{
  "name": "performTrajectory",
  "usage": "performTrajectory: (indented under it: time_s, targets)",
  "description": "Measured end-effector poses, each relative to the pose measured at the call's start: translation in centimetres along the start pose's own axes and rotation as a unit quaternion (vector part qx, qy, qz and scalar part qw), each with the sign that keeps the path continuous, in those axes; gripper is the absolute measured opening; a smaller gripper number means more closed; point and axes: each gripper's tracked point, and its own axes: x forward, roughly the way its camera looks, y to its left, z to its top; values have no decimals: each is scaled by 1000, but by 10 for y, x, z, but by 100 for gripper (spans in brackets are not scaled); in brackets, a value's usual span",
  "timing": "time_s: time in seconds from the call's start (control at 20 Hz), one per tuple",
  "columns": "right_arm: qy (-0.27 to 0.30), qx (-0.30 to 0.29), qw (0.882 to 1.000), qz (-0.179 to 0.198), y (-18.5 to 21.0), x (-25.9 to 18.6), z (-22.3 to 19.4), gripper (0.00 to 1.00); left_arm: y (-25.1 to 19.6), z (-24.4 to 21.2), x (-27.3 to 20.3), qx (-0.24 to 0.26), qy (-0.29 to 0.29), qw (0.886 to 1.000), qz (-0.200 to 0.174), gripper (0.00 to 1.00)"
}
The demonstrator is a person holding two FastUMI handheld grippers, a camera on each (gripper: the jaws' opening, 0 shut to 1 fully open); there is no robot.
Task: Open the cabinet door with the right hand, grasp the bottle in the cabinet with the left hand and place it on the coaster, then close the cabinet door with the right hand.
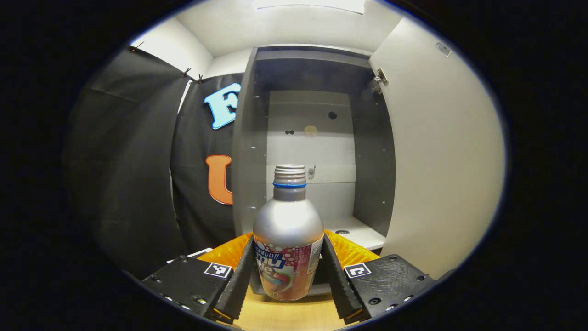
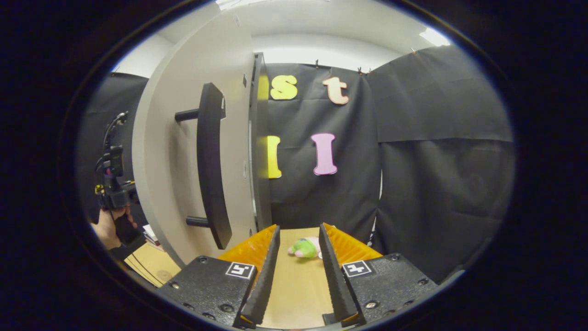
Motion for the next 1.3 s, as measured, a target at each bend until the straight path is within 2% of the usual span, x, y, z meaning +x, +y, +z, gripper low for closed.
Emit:
performTrajectory:
  time_s: [0.2, 0.35, 0.55, 0.7, 0.9, 1.0, 1.05, 1.1, 1.3]
  targets:
    - [9, 8, 1000, 15, 4, 11, -4, 56, 33, -41, -24, 18, 12, 1000, 22, 74]
    - [14, 9, 1000, -6, -4, 16, -8, 56, 50, -80, -41, 12, 23, 999, 18, 74]
    - [11, -4, 999, -43, -12, 11, -20, 56, 79, -132, -69, 1, 9, 1000, 18, 74]
    - [23, -31, 997, -63, -14, 7, -42, 56, 109, -186, -90, -14, 23, 999, 36, 74]
    - [56, -35, 996, -53, -2, 0, -77, 56, 144, -241, -91, -1, 30, 998, 55, 74]
    - [76, -50, 995, -49, 5, -2, -95, 56, 150, -263, -88, -1, 36, 998, 59, 74]
    - [82, -55, 994, -48, 7, -2, -98, 51, 149, -274, -85, -6, 39, 998, 58, 74]
    - [85, -58, 994, -44, 10, 0, -102, 56, 149, -284, -84, 0, 47, 997, 60, 74]
    - [91, -62, 993, -50, 10, 8, -109, 56, 146, -304, -87, 0, 53, 997, 53, 74]
